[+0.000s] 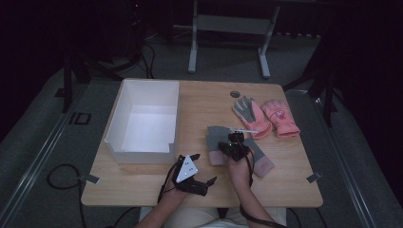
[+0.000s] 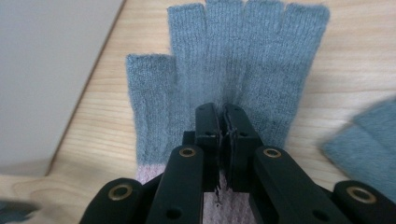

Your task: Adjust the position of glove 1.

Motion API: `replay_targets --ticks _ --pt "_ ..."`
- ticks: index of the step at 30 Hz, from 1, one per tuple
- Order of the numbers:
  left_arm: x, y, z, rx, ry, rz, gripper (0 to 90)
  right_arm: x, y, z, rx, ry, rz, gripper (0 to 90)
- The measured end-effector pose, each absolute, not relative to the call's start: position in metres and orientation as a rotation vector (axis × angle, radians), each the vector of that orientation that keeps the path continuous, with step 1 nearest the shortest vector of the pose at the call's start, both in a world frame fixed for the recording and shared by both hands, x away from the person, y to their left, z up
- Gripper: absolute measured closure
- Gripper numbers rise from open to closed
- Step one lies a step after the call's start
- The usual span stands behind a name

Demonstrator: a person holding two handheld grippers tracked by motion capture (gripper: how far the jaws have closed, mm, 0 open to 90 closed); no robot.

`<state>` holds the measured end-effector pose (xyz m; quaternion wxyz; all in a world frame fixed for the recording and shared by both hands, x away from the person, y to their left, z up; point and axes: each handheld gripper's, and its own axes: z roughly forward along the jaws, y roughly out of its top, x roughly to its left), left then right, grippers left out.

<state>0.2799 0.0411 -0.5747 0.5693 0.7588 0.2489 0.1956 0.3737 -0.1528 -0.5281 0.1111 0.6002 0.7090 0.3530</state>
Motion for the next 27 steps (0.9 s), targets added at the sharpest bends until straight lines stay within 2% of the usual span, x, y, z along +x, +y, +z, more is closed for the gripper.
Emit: replay_targets --ticks 6,11,14,19,27 --pt "0.28 0.041 -0.575 1.782 0.584 0.458 0.6 0.383 -0.142 -0.546 1.801 2.092 1.015 85.1" --pt "0.28 0.041 -0.575 1.788 0.578 0.457 0.6 0.385 -0.14 -0.553 1.786 2.113 1.022 78.8" --pt "0.281 0.041 -0.574 1.793 0.58 0.45 0.6 0.384 -0.143 -0.543 1.736 2.108 1.051 70.7" --pt "0.281 0.041 -0.574 1.793 0.58 0.446 0.6 0.382 -0.151 -0.521 1.563 2.17 1.119 63.2" --pt "0.281 0.04 -0.574 1.799 0.584 0.453 0.6 0.385 -0.187 -0.495 1.274 2.3 1.077 61.8"
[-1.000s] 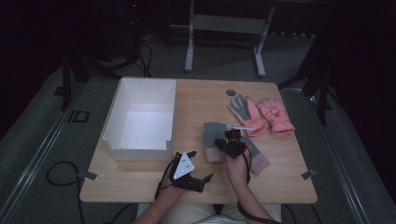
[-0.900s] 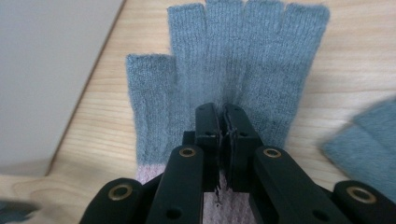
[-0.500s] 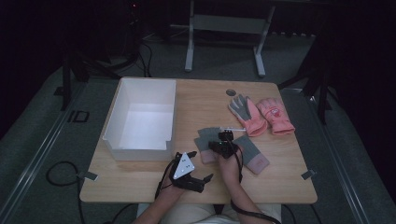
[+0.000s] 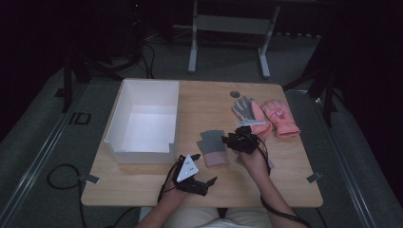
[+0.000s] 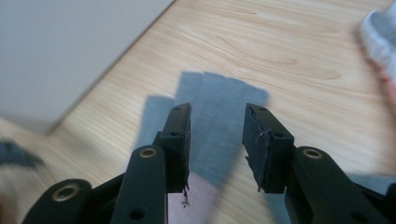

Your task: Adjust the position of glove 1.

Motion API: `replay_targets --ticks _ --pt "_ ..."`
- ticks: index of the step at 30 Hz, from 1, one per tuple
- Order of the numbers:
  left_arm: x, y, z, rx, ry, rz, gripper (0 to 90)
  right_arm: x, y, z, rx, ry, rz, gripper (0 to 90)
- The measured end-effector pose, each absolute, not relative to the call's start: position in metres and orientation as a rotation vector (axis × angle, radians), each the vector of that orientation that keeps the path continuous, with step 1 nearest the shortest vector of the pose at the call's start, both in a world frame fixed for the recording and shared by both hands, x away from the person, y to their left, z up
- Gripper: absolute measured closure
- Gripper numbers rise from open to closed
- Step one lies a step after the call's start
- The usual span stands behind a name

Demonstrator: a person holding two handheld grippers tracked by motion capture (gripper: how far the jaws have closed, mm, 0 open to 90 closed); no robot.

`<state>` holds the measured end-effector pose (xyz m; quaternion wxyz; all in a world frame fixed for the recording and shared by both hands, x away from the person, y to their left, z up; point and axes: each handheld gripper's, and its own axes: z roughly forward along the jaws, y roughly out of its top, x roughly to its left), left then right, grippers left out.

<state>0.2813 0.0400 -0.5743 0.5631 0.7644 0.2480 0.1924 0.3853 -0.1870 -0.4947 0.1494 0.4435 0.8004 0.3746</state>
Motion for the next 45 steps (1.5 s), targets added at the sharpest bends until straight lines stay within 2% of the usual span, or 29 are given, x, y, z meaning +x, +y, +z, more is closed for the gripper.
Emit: replay_targets --ticks 7,8,10,19,25,27,29,34,38,45 --pt "0.281 0.04 -0.574 1.802 0.579 0.449 0.6 0.383 -0.222 -0.494 1.048 2.41 1.04 61.7" --pt "0.281 0.041 -0.574 1.793 0.579 0.455 0.6 0.38 -0.237 -0.496 0.936 2.458 1.004 62.6" --pt "0.281 0.04 -0.575 1.793 0.578 0.454 0.6 0.38 -0.245 -0.498 0.913 2.475 0.959 64.9" --pt "0.282 0.04 -0.574 1.805 0.578 0.439 0.6 0.385 -0.276 -0.508 0.953 2.525 0.833 66.2" --pt "0.281 0.041 -0.575 1.791 0.569 0.443 0.6 0.382 -0.284 -0.535 1.044 2.564 0.757 66.1" --pt "0.28 0.04 -0.575 1.793 0.571 0.449 0.6 0.38 -0.284 -0.54 1.044 2.554 0.749 69.7" --pt "0.279 0.039 -0.575 1.801 0.567 0.457 0.6 0.38 -0.283 -0.539 1.077 2.555 0.743 77.3" --pt "0.279 0.038 -0.574 1.808 0.57 0.453 0.6 0.38 -0.278 -0.538 1.075 2.553 0.711 83.9" --pt "0.28 0.038 -0.574 1.81 0.572 0.451 0.6 0.372 -0.277 -0.531 1.101 2.529 0.759 84.9" --pt "0.28 0.038 -0.574 1.809 0.569 0.455 0.6 0.342 -0.286 -0.494 1.272 2.308 0.878 85.0"
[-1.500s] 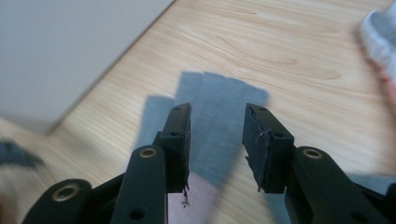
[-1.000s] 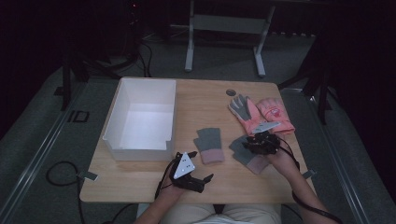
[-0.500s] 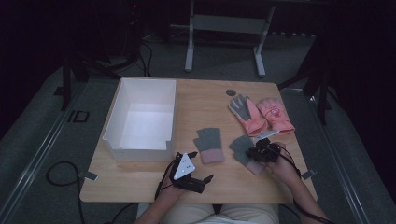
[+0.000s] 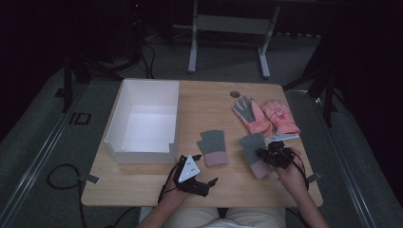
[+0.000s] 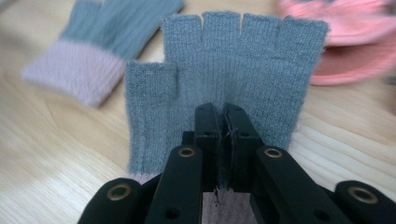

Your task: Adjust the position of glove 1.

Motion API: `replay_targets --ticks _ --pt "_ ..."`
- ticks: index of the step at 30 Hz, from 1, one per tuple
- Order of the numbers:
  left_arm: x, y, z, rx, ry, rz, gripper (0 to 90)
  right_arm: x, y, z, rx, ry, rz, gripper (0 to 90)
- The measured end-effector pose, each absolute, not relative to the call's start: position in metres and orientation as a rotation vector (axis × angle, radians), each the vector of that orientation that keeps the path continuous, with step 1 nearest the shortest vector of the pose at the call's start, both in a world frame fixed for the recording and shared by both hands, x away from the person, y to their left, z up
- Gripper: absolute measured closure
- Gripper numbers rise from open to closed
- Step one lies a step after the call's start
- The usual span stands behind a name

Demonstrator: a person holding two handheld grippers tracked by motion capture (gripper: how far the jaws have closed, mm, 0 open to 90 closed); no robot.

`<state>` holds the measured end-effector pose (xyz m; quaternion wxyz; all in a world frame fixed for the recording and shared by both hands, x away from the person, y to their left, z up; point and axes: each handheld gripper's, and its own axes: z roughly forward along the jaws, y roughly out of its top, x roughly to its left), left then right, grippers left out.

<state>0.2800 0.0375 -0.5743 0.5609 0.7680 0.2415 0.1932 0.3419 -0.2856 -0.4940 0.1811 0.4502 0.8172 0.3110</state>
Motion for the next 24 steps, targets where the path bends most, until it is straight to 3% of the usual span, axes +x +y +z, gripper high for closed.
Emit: replay_targets --ticks 10,24 --pt "0.28 0.037 -0.574 1.81 0.572 0.452 0.6 0.317 -0.308 -0.479 1.533 2.001 0.896 85.1" --pt "0.28 0.037 -0.574 1.813 0.565 0.455 0.6 0.33 -0.318 -0.533 1.71 1.949 0.77 84.8"
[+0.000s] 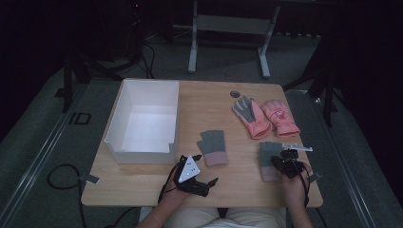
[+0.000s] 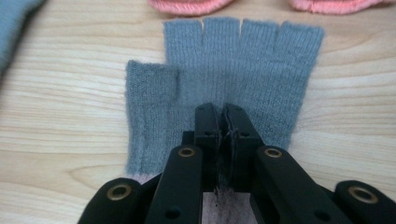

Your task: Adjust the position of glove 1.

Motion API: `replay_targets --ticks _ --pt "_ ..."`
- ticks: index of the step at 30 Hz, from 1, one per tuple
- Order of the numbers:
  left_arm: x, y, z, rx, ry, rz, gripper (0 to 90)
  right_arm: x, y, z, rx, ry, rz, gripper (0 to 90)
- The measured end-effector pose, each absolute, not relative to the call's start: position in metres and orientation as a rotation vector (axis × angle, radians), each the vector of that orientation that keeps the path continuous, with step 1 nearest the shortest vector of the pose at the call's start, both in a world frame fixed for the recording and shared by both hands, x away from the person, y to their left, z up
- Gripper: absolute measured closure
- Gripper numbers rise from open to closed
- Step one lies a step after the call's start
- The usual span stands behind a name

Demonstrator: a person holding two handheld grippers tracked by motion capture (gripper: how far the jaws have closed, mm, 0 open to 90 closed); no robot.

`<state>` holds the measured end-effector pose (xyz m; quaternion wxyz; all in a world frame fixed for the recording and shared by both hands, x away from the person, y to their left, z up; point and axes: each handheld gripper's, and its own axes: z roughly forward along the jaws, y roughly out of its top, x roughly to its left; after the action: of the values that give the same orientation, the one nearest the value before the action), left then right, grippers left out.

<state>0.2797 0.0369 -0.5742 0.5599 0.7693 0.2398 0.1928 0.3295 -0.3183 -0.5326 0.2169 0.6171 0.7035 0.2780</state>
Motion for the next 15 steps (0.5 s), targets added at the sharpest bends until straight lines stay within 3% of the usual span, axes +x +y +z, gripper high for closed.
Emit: replay_targets --ticks 15 --pt "0.2809 0.0365 -0.574 1.823 0.564 0.443 0.6 0.3348 -0.3226 -0.543 1.673 1.988 0.774 76.3"
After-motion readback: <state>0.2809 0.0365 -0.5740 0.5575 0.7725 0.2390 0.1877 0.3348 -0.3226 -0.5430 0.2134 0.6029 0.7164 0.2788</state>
